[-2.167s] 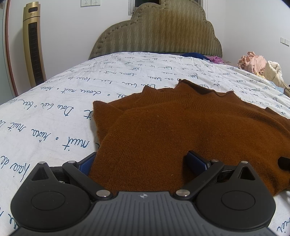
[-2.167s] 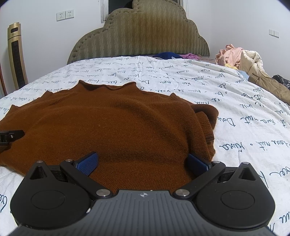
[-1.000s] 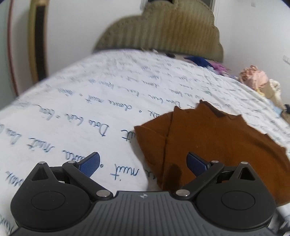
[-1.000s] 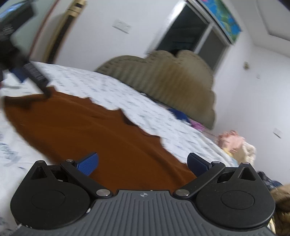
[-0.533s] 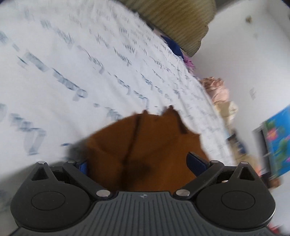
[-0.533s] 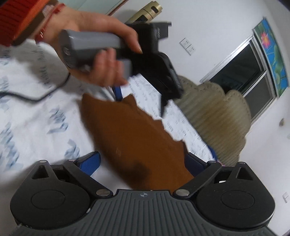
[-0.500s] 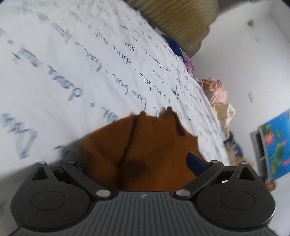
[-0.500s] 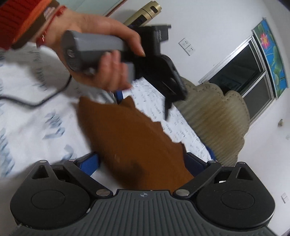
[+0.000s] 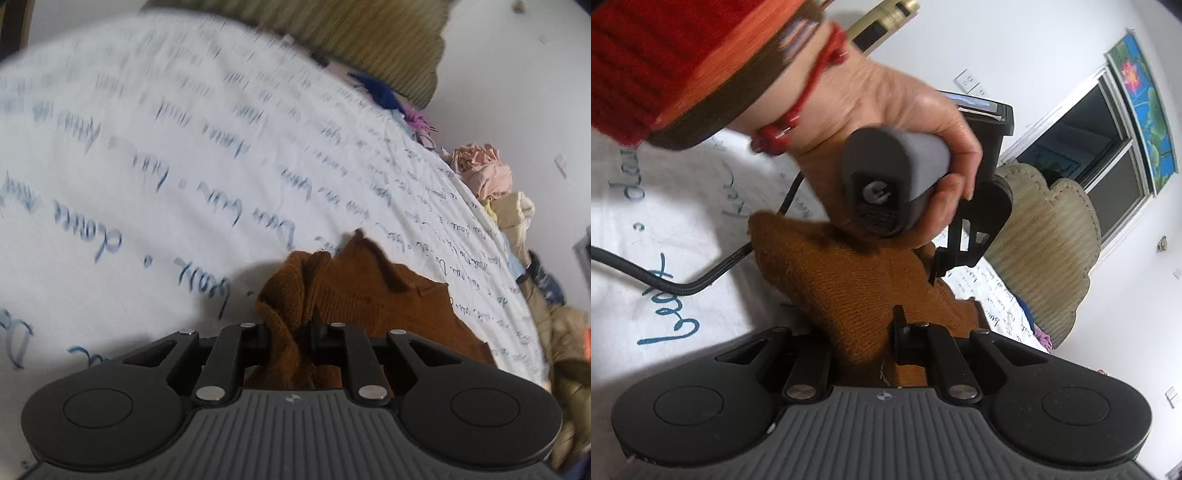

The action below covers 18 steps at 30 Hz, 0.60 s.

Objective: Fold small clothes

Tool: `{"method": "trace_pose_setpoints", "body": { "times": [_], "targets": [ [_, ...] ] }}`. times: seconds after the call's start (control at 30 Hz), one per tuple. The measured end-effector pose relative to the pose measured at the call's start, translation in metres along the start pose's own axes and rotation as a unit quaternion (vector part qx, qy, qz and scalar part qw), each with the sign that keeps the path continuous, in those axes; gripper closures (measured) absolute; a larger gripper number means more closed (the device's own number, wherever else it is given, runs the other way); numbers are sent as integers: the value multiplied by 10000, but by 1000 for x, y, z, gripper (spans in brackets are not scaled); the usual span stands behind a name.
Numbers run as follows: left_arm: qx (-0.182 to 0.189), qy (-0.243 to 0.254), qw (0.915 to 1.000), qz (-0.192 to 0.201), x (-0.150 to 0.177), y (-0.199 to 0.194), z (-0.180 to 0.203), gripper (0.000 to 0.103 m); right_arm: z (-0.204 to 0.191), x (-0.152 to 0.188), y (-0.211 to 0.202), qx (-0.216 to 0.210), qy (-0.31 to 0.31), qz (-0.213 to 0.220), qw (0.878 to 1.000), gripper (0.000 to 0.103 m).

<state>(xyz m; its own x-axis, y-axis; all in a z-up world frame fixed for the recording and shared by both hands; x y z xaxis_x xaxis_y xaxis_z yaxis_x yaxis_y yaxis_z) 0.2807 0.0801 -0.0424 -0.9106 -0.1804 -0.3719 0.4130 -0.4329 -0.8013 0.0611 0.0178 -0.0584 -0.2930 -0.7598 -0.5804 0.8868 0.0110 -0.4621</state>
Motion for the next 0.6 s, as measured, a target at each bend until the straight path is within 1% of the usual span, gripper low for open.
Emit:
{"method": "trace_pose_setpoints", "body": {
  "times": [0.1, 0.27, 0.33, 0.43, 0.6],
  "targets": [
    [-405, 361, 9983, 198, -4, -15, 24, 89, 16, 4, -11, 60, 297, 153, 9994, 93],
    [-943, 736, 9917, 464, -10, -25, 71, 89, 40, 19, -25, 518, 513, 305, 9969, 93],
    [-1037, 794, 9903, 478, -10, -25, 88, 89, 54, 27, -27, 596, 683, 289, 9955, 93],
    [-1075, 939, 9886, 482, -8, -19, 117, 89, 76, 41, -31, 642, 1045, 245, 9921, 93],
    [-1193, 1310, 9834, 405, -3, 3, 172, 89, 113, 70, -33, 610, 1747, 92, 9827, 93]
  ]
}}
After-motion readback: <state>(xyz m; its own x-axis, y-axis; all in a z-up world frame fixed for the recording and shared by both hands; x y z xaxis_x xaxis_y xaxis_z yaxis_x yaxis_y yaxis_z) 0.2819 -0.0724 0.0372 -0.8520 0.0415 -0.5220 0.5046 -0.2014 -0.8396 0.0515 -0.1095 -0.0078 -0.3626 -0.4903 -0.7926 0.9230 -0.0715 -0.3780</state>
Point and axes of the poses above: each gripper's, at about its wrist camera, not at the fingertips, and y roughly the way its jaws point, z to its right, x to its underside, the point moved 5 cm from there along y, roughly the way its jaws point, and after that the axes turned 12 degrees about -z, right-handed, at the moved point
